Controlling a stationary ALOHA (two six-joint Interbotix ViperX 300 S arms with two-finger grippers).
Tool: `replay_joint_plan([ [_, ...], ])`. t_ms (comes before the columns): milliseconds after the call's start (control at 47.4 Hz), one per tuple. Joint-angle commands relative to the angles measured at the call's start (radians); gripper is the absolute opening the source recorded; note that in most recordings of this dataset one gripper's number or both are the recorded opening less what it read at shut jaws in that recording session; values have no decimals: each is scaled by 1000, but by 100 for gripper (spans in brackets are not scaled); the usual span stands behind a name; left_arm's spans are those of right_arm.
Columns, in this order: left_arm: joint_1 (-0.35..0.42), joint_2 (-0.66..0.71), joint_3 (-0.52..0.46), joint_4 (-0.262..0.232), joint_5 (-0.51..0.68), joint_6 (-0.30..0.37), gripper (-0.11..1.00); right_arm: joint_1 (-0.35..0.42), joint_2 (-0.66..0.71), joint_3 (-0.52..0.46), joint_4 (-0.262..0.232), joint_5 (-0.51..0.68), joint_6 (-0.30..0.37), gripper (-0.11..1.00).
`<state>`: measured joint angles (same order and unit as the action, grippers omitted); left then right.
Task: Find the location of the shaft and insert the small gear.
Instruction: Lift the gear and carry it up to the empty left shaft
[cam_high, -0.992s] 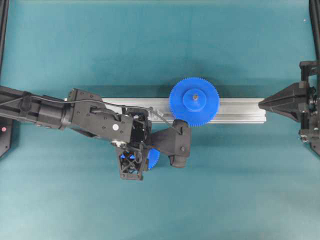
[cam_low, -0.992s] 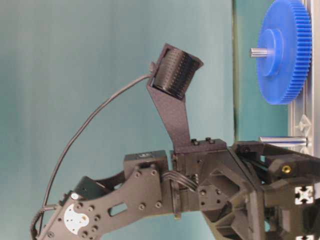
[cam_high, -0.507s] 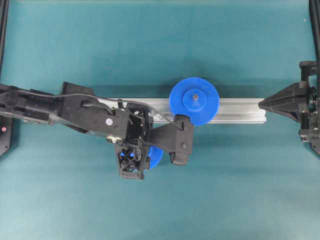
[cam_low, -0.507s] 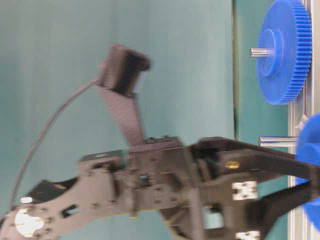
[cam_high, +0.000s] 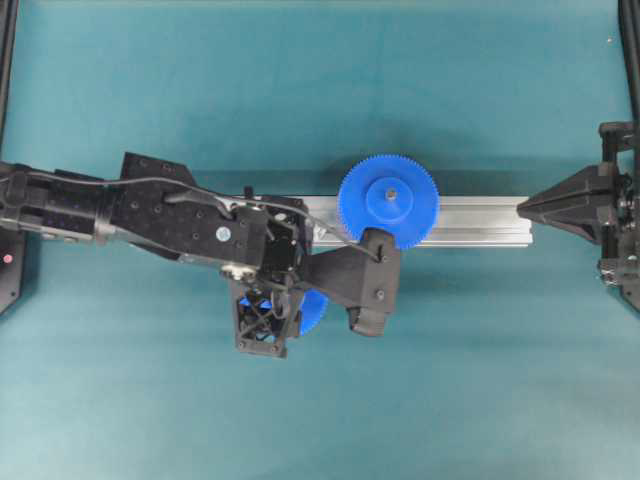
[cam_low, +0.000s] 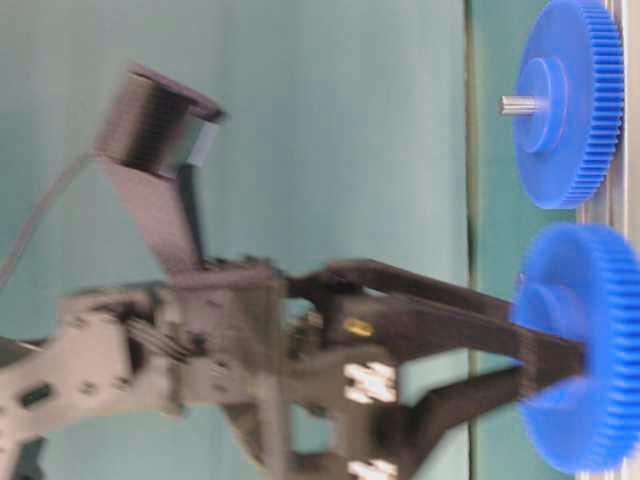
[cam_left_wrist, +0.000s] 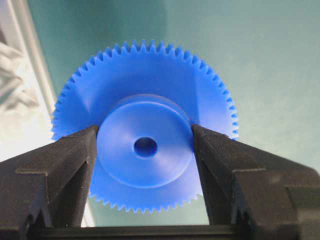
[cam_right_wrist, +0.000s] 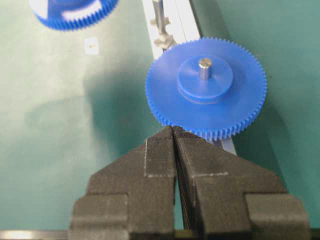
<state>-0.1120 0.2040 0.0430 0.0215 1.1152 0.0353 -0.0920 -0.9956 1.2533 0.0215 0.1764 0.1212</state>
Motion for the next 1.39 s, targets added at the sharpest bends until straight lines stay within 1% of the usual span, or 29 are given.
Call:
replay_joint_plan([
  [0, 18, -46, -58, 5, 21, 5, 63, -3, 6, -11, 0, -8, 9, 4],
  [106, 34, -49, -92, 2, 44, 14, 63, -3, 6, -11, 2, -8, 9, 4],
  [232, 54, -54, -103, 2, 55, 38, 63, -3, 6, -11, 0, -8, 11, 4],
  [401, 74, -54, -126, 5, 64, 44, 63, -3, 6, -11, 0, -9, 9, 4],
  [781, 126, -49, -129, 2, 60, 57, 63, -3, 6, -11, 0, -8, 11, 4],
  [971, 132, -46, -129, 5, 48, 84, 63, -3, 6, -11, 2, -8, 9, 4],
  [1161, 143, -44, -126, 5, 43, 84, 63, -3, 6, -11, 2, -8, 11, 4],
  [1372, 149, -34, -121, 5, 9, 86, 63, -3, 6, -11, 0, -8, 11, 4],
])
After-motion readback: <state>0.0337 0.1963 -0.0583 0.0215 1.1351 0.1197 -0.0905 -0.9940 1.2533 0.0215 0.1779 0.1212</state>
